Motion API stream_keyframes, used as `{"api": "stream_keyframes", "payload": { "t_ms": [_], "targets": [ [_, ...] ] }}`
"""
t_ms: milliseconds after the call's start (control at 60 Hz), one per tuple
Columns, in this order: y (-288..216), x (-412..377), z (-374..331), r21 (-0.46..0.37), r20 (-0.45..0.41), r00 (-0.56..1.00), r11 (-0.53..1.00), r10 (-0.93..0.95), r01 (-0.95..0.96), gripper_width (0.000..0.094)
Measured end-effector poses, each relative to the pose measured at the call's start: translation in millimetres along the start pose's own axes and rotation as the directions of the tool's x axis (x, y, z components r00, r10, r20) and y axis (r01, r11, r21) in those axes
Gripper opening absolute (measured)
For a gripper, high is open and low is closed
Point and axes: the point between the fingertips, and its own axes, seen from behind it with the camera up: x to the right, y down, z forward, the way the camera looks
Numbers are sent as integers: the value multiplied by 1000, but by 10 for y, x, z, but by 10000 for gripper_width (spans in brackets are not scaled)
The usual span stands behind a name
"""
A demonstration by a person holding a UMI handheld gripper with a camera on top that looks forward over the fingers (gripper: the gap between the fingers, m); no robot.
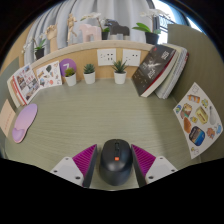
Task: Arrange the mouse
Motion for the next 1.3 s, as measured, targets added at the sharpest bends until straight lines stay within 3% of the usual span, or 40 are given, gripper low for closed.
{"api": "stream_keyframes", "payload": {
  "t_ms": [300,333,350,450,567,767,917,1133,1217,1300],
  "targets": [
    [-27,-101,26,25,5,1000,1000,-18,18,476],
    [-25,-99,23,22,10,1000,999,-26,26,502],
    [-19,-97,26,18,12,999,999,-30,30,421],
    [7,-107,41,-35,21,999,999,-38,39,353],
    [11,-109,36,-78,17,1000,997,-21,23,352],
    [-16,-137,-16,-119,-63,998,993,-31,23,351],
    [-923,-580,-482,29,-122,992,999,44,-41,352],
    [-2451,-2092,-1163,283,-49,995,956,92,-74,352],
    [-2688,-2718,-1139,326,-14,998,944,60,-53,350],
    [-2622,-3273,-855,293,5,1000,956,28,-28,352]
  ]
}}
